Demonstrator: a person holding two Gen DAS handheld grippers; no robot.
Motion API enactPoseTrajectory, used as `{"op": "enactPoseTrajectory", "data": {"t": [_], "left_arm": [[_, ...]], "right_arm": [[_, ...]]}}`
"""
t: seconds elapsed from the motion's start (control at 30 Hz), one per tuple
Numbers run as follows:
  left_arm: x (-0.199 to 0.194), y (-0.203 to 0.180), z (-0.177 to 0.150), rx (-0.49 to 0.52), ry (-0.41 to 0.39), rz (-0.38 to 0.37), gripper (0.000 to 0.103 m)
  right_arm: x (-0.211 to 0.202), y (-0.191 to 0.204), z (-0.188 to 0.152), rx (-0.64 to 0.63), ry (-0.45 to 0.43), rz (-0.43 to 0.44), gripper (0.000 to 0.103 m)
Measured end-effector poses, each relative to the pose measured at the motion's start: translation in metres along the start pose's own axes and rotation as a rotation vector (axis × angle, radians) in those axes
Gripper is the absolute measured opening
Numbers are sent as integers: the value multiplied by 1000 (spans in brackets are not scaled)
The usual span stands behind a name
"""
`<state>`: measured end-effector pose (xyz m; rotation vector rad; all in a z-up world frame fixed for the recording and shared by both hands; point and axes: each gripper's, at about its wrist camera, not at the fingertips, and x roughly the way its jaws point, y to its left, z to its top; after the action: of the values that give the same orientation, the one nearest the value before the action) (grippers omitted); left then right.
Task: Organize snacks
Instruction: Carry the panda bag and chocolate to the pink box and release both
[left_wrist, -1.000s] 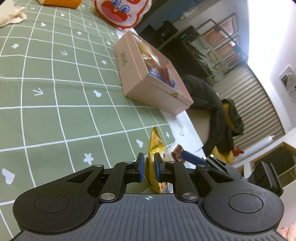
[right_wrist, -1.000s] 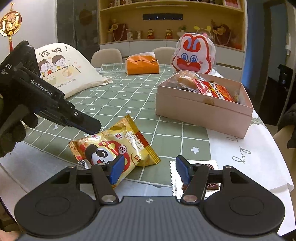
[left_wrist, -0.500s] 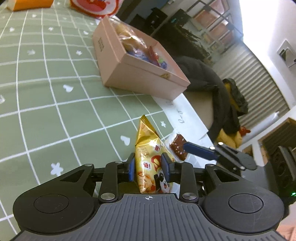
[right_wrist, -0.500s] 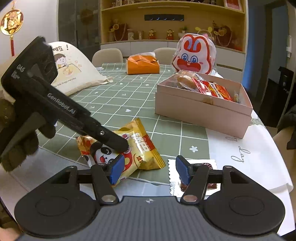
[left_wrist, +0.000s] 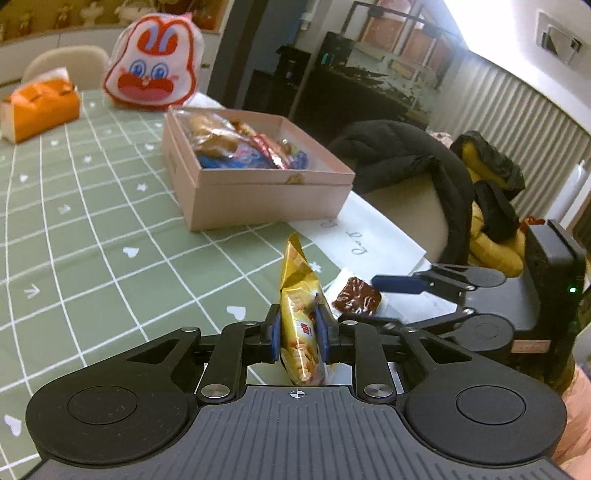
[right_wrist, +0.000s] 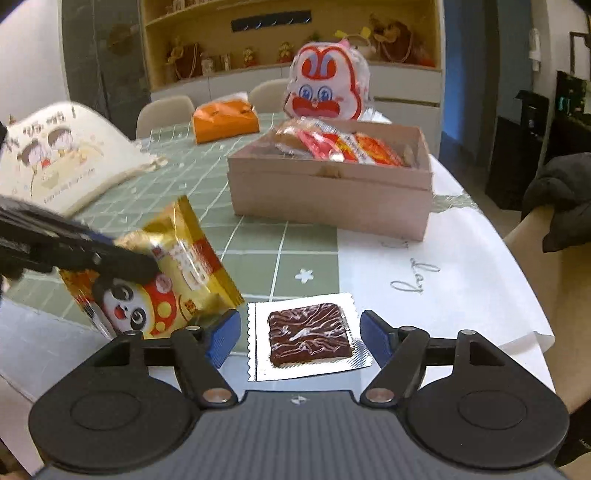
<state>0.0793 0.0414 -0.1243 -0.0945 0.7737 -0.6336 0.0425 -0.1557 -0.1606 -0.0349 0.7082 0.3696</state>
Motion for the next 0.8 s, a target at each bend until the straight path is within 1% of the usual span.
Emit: {"op": "enactPoseTrajectory", "data": {"t": [0.03,0.1,0.2,0.27,0.3,0.37,0.47,0.5,0.53,0.57,0.6,0.63,0.8], "left_arm": [[-1,-2,0,7,0,6,23],[-2,-5,0,19,1,20,23],[0,-6,0,21,4,28,23],[1,-6,1,15,4,25,23],[1,-5,1,16,5,24,23],[1,-5,1,17,4,22,23],[2,-3,1,11,5,18,23],[2,-2,1,6,5,18,23],[2,-1,1,2,6,18,23],[2,0,0,-2,6,17,23],[2,0,0,-7,7,16,23],[1,1,0,-10,7,16,23],[0,3,-2,-19,7,13,23]], "right_arm": [[3,2,0,-17,14,-2,65],[3,7,-3,-53,12,-23,60],[-5,5,-2,-60,9,-8,57],[-10,3,-1,-61,0,-12,30],[-12,2,1,-61,6,-13,20],[-16,-4,6,-39,2,-2,20],[-21,-7,7,-44,-7,-5,21],[-21,-8,6,-48,-4,-5,23],[-21,-8,5,-48,-1,-1,31],[-20,-8,4,-47,3,4,36],[-20,-7,2,-45,2,6,43],[-19,-6,0,-44,2,10,47],[-11,2,-3,-38,19,33,48]]}}
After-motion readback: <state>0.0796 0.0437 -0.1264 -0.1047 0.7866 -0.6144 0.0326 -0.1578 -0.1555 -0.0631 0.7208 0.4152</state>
